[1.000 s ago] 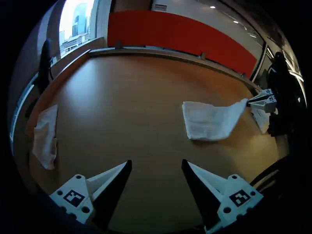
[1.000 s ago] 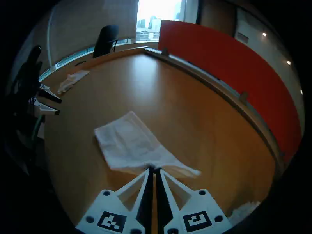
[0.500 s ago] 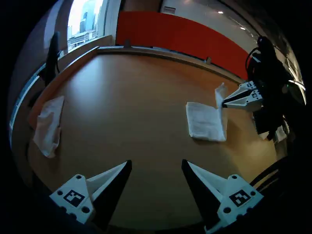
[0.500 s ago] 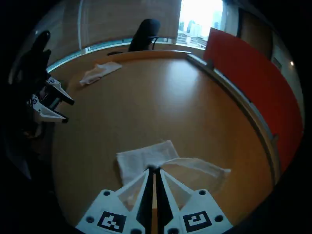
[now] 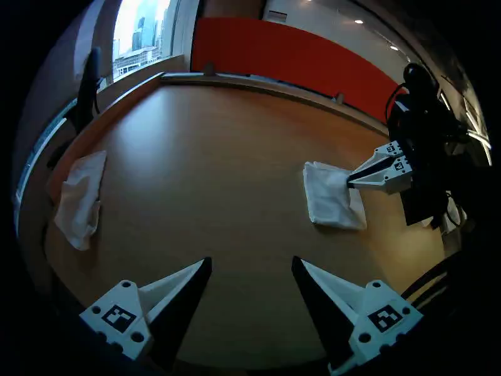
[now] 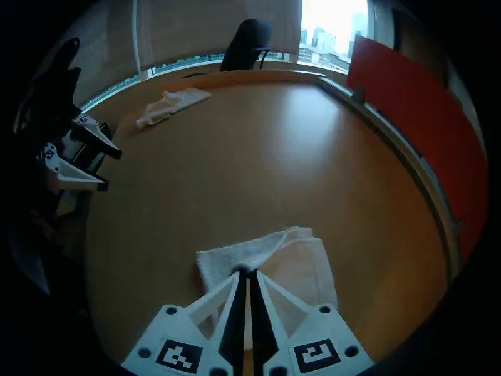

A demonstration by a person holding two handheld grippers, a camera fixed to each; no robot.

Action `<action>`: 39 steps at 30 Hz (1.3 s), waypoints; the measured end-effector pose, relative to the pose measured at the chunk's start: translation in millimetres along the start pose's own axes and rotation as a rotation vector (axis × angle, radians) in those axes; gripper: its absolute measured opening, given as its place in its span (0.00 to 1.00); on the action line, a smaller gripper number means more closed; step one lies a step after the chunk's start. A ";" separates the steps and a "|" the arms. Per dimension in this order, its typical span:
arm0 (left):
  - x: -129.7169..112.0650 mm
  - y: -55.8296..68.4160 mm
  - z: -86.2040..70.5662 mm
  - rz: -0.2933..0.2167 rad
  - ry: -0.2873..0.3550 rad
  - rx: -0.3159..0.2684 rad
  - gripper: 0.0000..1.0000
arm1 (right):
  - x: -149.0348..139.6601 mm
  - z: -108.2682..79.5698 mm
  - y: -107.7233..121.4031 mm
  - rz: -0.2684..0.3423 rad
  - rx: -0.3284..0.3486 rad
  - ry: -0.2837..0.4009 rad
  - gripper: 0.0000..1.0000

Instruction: Fold towel

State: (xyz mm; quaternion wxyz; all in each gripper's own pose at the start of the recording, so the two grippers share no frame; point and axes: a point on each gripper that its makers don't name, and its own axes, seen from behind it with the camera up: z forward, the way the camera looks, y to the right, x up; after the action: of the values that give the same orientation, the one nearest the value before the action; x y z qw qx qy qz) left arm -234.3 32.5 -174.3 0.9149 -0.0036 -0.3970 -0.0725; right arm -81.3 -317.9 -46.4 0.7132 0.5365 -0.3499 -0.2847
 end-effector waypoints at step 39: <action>2.7 2.0 10.0 0.017 -0.016 0.003 0.95 | -60.1 -17.8 -9.2 0.156 -0.062 -0.020 0.72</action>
State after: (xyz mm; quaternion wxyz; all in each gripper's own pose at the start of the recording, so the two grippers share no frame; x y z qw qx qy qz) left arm -239.5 34.8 -165.4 0.9123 -0.0061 -0.4044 -0.0638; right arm -102.9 -263.3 -70.2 0.7459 0.4823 -0.3888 -0.2444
